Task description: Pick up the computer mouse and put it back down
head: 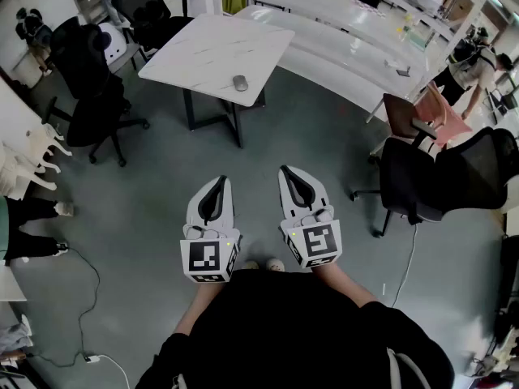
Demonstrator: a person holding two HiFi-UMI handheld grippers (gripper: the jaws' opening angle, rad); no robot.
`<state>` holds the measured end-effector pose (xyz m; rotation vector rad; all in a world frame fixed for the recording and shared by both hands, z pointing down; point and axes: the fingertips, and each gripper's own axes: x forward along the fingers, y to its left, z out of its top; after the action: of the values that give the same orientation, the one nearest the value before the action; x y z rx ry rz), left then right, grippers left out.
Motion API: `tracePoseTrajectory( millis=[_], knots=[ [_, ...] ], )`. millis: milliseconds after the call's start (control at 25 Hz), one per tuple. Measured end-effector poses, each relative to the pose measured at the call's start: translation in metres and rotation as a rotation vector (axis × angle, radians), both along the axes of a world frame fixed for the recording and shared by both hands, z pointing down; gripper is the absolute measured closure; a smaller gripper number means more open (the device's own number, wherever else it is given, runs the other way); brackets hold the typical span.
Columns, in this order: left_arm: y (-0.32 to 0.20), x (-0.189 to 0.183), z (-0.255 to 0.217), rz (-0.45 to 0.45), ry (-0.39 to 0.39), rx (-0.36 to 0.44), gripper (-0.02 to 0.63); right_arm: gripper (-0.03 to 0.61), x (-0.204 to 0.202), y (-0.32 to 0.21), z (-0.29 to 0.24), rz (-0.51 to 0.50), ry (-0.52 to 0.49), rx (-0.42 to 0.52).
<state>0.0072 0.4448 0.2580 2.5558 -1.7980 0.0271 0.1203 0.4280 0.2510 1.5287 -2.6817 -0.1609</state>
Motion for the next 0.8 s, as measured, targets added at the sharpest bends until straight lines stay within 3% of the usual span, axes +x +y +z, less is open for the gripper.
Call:
tracePoseTrajectory(
  millis=[800],
  knots=[
    [-0.012,-0.022,0.014,0.063,0.021,-0.015,0.606,0.557,-0.02,-0.012,0.015,0.043,-0.025,-0.022]
  ],
)
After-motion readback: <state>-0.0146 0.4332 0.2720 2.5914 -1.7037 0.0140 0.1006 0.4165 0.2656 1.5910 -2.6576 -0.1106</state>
